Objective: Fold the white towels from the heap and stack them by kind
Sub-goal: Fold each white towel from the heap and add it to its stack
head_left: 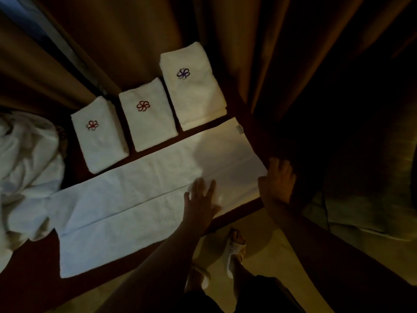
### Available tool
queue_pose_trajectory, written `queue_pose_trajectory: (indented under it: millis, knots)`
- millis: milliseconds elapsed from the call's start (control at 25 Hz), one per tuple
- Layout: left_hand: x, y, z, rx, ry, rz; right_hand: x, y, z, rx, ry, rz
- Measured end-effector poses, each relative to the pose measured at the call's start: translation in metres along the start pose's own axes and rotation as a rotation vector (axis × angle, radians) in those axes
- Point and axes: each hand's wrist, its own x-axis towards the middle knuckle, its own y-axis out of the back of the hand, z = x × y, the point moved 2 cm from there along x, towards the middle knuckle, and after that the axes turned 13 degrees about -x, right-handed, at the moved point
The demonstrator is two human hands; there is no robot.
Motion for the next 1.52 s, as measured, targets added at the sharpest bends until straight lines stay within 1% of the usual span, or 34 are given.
queue_pose_trajectory:
  millis: [40, 80, 120, 160, 200, 280, 400, 520, 640, 720, 760, 840, 960, 1040, 1080, 1160, 1280, 1360, 1440, 1520]
  knots:
    - [-0.001, -0.002, 0.0, -0.005, -0.004, -0.016, -0.001, -0.001, -0.006, 0.034, 0.106, 0.01]
    - [-0.001, -0.003, 0.0, -0.016, -0.001, -0.027, -0.003, -0.002, -0.013, 0.041, 0.227, -0.049]
    - [-0.001, -0.003, 0.0, -0.019, 0.006, -0.031, -0.007, -0.006, -0.019, -0.006, 0.333, -0.15]
    - [-0.001, -0.002, 0.0, -0.016, 0.013, -0.03, -0.011, -0.013, -0.022, -0.09, 0.396, -0.238]
    - [0.0, -0.002, 0.0, -0.018, 0.018, -0.032, -0.011, -0.017, -0.022, -0.158, 0.409, -0.272]
    - [-0.001, -0.001, 0.001, -0.07, 0.028, -0.027, -0.01, -0.018, -0.023, -0.198, 0.377, -0.268]
    - [-0.002, 0.005, 0.001, -0.201, 0.046, 0.042, -0.001, -0.013, -0.03, -0.2, 0.379, -0.254]
    - [0.0, 0.018, -0.009, -0.268, 0.068, 0.107, 0.014, 0.001, -0.043, -0.157, 0.395, -0.202]
    - [0.02, 0.043, -0.04, -0.276, 0.106, 0.168, 0.029, 0.013, -0.07, -0.156, 0.396, -0.102]
    - [0.041, 0.062, -0.064, -0.262, 0.133, 0.223, 0.042, 0.018, -0.092, -0.164, 0.359, -0.025]
    - [0.051, 0.07, -0.074, -0.235, 0.128, 0.252, 0.05, 0.02, -0.101, -0.154, 0.353, -0.014]
    - [0.068, 0.081, -0.092, -0.21, 0.094, 0.283, 0.065, 0.018, -0.121, -0.124, 0.407, -0.046]
    - [0.088, 0.086, -0.115, -0.223, 0.102, 0.273, 0.087, 0.008, -0.144, -0.152, 0.574, -0.099]
    - [0.094, 0.085, -0.124, -0.176, 0.111, 0.207, 0.097, 0.001, -0.152, -0.128, 0.67, -0.171]
    - [0.096, 0.086, -0.128, -0.157, 0.101, 0.176, 0.1, -0.002, -0.156, -0.121, 0.684, -0.224]
    - [0.098, 0.091, -0.132, -0.129, 0.069, 0.157, 0.107, -0.006, -0.161, -0.164, 0.682, -0.264]
    - [0.105, 0.103, -0.139, -0.113, 0.111, 0.102, 0.115, -0.006, -0.169, -0.343, 0.689, -0.258]
    - [0.107, 0.108, -0.14, -0.09, 0.094, 0.073, 0.116, -0.002, -0.172, -0.403, 0.691, -0.265]
    - [0.106, 0.111, -0.14, -0.112, 0.043, 0.09, 0.114, -0.002, -0.173, -0.477, 0.756, -0.241]
    - [0.103, 0.115, -0.141, -0.175, 0.008, 0.146, 0.113, -0.002, -0.174, -0.534, 0.839, -0.181]
